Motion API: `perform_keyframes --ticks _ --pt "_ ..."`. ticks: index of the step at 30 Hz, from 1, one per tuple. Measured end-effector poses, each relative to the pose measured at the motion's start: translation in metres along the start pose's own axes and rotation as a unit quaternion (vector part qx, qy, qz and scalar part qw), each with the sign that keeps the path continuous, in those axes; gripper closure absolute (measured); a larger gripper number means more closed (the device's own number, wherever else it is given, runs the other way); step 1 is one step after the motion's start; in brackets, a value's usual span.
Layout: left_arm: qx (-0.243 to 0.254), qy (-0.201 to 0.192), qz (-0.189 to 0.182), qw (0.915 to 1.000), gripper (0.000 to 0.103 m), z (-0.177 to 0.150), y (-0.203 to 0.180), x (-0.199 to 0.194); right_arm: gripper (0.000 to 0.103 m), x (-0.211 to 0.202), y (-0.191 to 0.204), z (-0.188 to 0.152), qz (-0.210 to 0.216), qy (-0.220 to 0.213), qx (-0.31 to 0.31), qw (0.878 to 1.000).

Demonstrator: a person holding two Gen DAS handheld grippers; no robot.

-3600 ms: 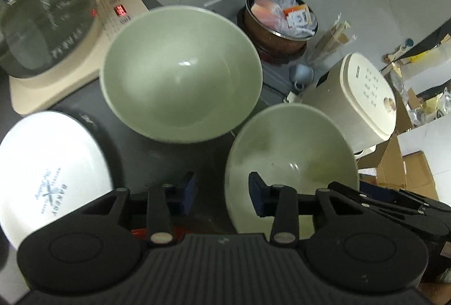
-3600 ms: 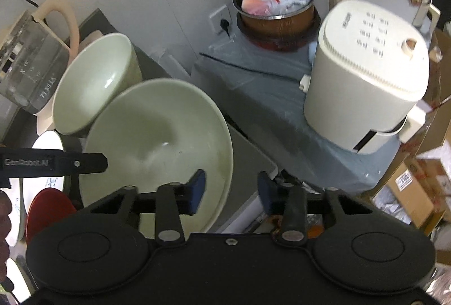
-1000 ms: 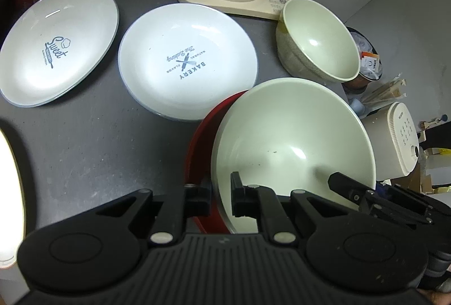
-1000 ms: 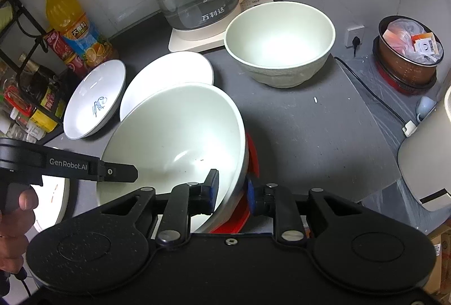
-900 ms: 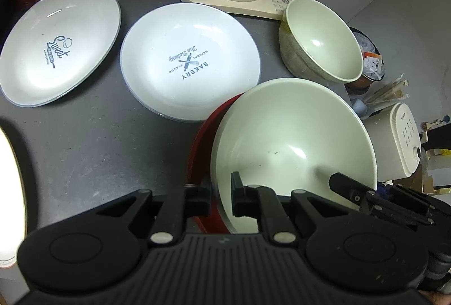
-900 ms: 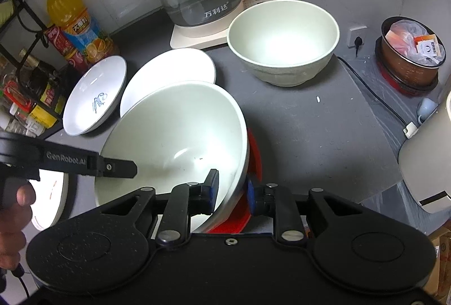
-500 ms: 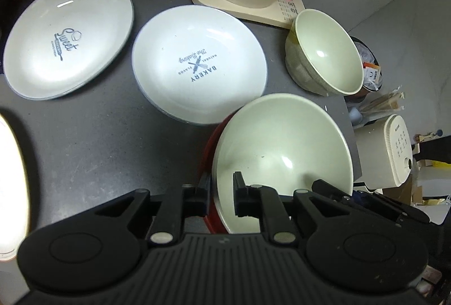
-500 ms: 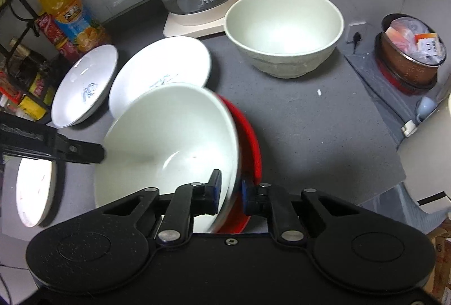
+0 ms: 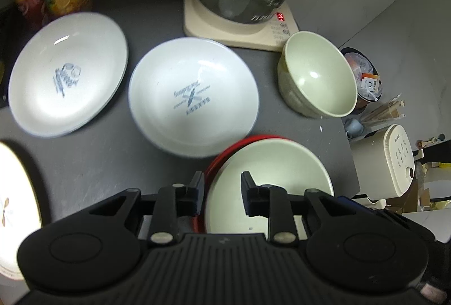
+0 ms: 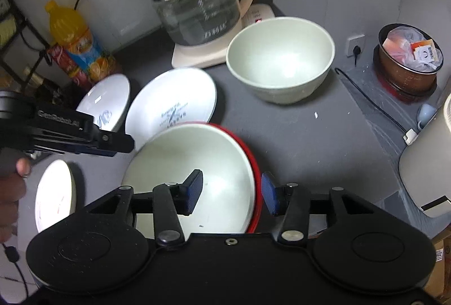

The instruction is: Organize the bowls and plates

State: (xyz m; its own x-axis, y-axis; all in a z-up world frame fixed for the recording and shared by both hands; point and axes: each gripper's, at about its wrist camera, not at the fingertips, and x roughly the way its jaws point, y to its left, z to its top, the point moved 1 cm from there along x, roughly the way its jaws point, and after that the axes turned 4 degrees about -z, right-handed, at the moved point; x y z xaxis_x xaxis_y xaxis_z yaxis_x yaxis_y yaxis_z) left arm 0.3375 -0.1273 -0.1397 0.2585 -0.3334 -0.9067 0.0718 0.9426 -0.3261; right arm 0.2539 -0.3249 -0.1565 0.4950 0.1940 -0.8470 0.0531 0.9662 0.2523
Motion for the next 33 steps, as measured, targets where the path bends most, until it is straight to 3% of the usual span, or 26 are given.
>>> perform_keyframes --ticks 13,33 --pt "0.049 -0.001 -0.017 0.9986 0.073 0.025 -0.041 0.017 0.051 -0.005 -0.046 0.024 -0.032 -0.035 0.066 0.997" --pt "0.058 0.004 -0.016 0.9982 0.073 0.079 -0.068 0.075 0.051 0.051 -0.083 0.068 -0.03 -0.037 0.153 0.987"
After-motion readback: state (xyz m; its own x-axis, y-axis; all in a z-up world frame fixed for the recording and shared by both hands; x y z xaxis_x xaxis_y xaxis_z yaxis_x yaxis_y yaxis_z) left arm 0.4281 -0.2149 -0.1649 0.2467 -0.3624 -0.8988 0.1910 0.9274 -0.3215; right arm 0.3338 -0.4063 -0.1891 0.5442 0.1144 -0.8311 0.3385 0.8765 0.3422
